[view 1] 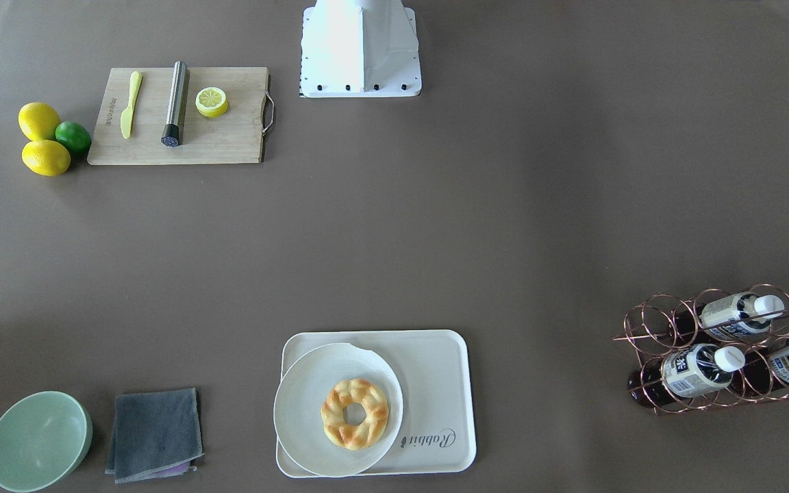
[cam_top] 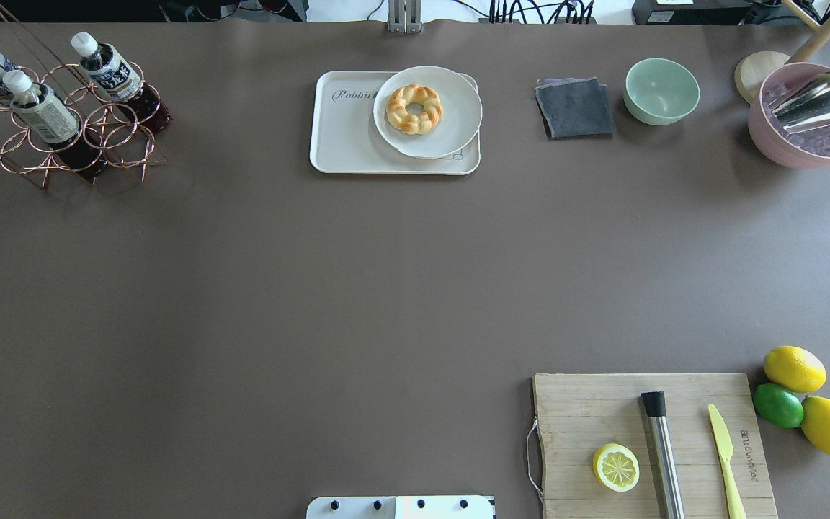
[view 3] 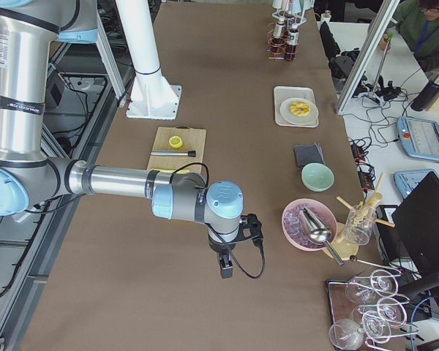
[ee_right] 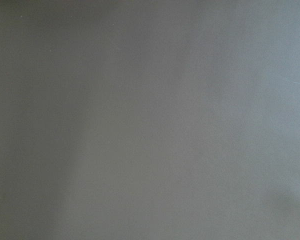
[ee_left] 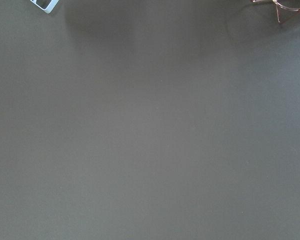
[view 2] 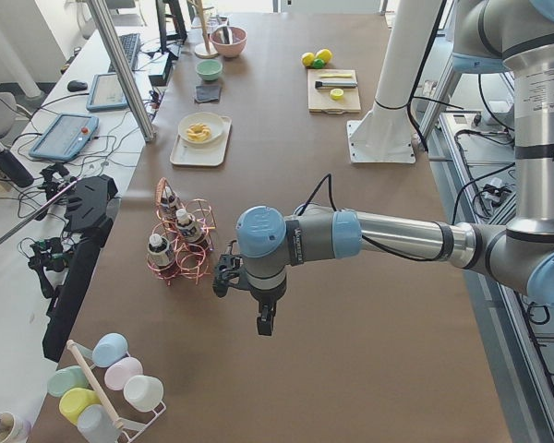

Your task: Place tea on tray

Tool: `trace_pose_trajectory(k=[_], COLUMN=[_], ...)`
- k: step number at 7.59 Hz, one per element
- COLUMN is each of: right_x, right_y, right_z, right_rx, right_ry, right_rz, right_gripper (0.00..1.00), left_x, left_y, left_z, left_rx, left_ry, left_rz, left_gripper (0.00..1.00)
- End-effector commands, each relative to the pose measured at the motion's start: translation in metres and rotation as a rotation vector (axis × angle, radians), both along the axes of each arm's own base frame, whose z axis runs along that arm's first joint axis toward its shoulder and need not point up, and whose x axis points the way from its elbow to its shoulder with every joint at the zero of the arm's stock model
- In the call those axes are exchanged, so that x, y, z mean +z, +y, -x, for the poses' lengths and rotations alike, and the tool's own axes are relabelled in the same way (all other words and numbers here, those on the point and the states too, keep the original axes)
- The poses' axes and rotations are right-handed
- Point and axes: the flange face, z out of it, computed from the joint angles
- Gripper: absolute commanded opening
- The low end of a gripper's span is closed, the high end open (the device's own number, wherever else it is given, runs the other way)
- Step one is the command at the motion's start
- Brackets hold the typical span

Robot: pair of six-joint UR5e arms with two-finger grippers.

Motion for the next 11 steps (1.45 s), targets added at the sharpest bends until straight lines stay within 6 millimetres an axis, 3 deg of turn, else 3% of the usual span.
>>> trace_pose_trajectory(k=[1, 5, 7, 8, 9, 10, 11], right_x=[0.0, 0.001, 0.002, 0.004, 0.005, 0.005, 0.007], right_y=[0.0, 0.001, 0.002, 0.004, 0.005, 0.005, 0.007], right_z=[0.0, 0.0, 0.0, 0.0, 0.0, 0.0, 0.001], right_rx=[0.0, 0.0, 0.0, 0.0, 0.0, 0.0, 0.0], right_ry=[0.0, -0.001, -0.001, -0.002, -0.002, -0.002, -0.002], right_rz=[0.0, 0.001, 0.004, 0.011, 0.012, 0.015, 0.02], right_gripper=[1.0, 1.0, 1.0, 1.0, 1.0, 1.0, 1.0], left_x=[-0.002, -0.025, -0.016, 0.005, 0.011, 0.015, 0.009], left_y=[-0.001, -0.004, -0.012, -0.018, -0.022, -0.016, -0.019], left_z=[0.0, 0.001, 0.003, 0.002, 0.003, 0.002, -0.007], left_rx=[0.0, -0.006, -0.011, -0.011, -0.004, -0.005, -0.013], left_ry=[0.002, -0.003, -0.02, -0.017, -0.016, -0.002, 0.131], left_rz=[-0.004, -0.062, -0.197, -0.181, -0.176, -0.169, -0.169], left_gripper=[0.98, 0.98, 0.98, 0.98, 0.98, 0.98, 0.98])
